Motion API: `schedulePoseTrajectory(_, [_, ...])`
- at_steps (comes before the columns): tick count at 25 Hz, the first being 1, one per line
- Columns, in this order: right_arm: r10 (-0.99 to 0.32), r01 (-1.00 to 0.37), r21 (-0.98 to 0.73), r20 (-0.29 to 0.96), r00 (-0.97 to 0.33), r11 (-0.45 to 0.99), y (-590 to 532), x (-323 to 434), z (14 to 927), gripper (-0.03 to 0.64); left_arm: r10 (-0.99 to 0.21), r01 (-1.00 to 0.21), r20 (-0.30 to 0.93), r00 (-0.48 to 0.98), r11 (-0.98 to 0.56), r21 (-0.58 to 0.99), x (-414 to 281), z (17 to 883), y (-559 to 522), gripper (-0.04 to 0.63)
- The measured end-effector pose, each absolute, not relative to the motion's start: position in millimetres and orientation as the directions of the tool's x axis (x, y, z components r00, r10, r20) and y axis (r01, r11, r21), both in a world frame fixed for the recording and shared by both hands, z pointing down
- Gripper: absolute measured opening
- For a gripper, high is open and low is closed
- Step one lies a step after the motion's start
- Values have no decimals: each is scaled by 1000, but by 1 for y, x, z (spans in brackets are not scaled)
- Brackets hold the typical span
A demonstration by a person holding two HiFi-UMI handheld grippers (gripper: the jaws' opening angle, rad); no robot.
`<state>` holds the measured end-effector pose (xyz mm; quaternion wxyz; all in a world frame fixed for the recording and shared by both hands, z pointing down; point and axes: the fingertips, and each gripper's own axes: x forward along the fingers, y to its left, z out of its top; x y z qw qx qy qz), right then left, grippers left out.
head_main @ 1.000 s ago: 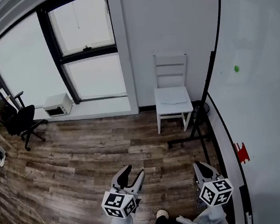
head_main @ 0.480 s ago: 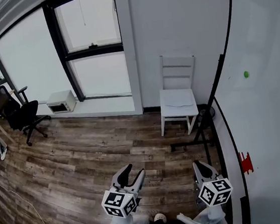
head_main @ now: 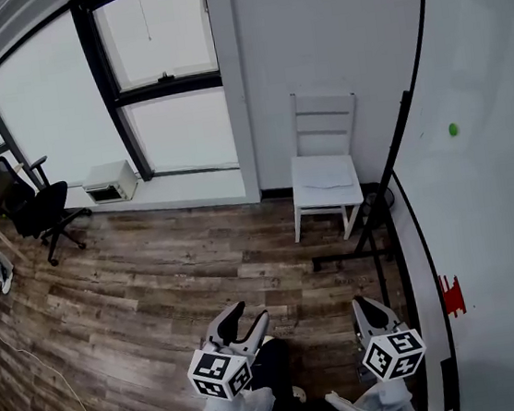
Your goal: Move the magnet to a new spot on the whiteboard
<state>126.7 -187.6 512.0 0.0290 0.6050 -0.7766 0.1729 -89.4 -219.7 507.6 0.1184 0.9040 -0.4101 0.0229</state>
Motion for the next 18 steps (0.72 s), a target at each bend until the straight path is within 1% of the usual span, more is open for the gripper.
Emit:
schedulePoseTrajectory(9, [-935, -956, -228, 258, -243, 186, -210, 132, 517, 34, -714, -724, 132, 688, -661, 197, -79, 512, -251, 206])
schedulePoseTrajectory(18, [-950, -964, -223, 244, -197, 142, -287, 133, 512, 34, -687, -695, 116, 717, -692, 195, -78, 508, -334, 206])
